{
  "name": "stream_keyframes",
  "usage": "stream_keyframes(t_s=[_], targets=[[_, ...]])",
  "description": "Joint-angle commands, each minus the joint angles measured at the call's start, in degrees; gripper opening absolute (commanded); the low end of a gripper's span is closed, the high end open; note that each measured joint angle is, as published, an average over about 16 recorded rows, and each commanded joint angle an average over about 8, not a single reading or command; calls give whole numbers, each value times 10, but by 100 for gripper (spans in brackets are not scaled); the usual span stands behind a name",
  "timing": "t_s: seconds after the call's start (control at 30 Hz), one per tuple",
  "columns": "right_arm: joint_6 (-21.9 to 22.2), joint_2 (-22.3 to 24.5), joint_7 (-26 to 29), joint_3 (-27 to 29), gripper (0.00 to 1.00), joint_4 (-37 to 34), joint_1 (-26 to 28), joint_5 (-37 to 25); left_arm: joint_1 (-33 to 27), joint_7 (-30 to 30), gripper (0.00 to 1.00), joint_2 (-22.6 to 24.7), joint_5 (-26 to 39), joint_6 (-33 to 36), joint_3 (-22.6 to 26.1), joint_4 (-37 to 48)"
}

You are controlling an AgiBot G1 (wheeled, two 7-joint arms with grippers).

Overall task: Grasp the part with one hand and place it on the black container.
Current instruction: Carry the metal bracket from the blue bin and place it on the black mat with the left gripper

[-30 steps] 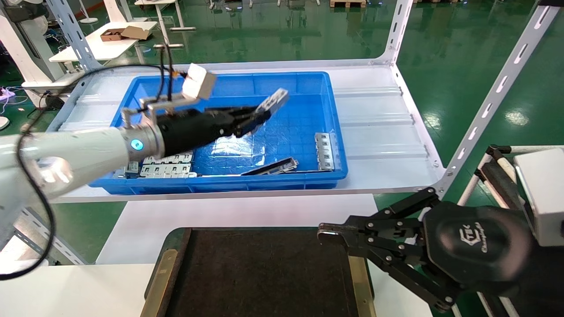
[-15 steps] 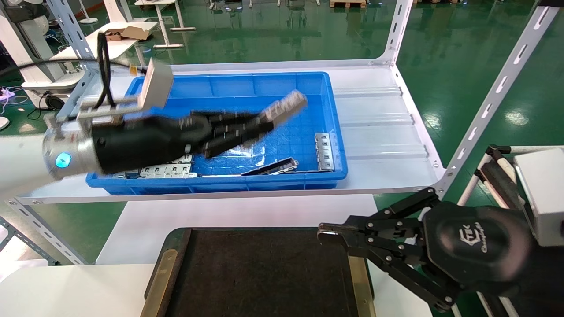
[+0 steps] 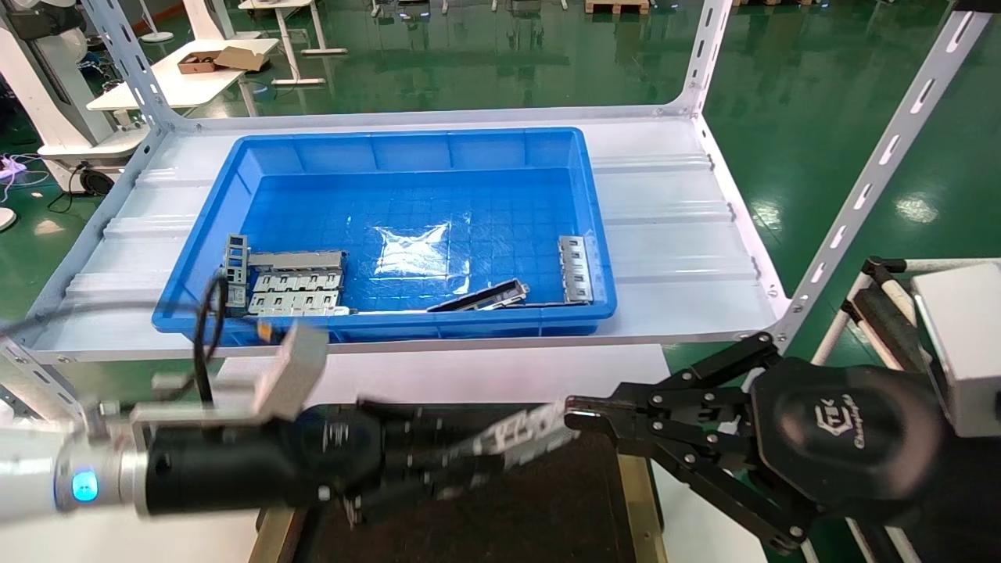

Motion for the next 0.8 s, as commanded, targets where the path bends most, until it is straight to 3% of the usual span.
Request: stream_keyframes(t_s=[0.03, 0.43, 0.8], targets=[[0, 0, 0, 0, 0, 0, 0, 0, 35, -20, 0, -13, -2, -17, 1, -35], [0, 0, 0, 0, 0, 0, 0, 0, 216, -113, 0, -45, 49, -258, -9, -194], [0, 0, 0, -1, 0, 0, 0, 0, 288, -248, 0, -5, 156, -505, 18, -239]])
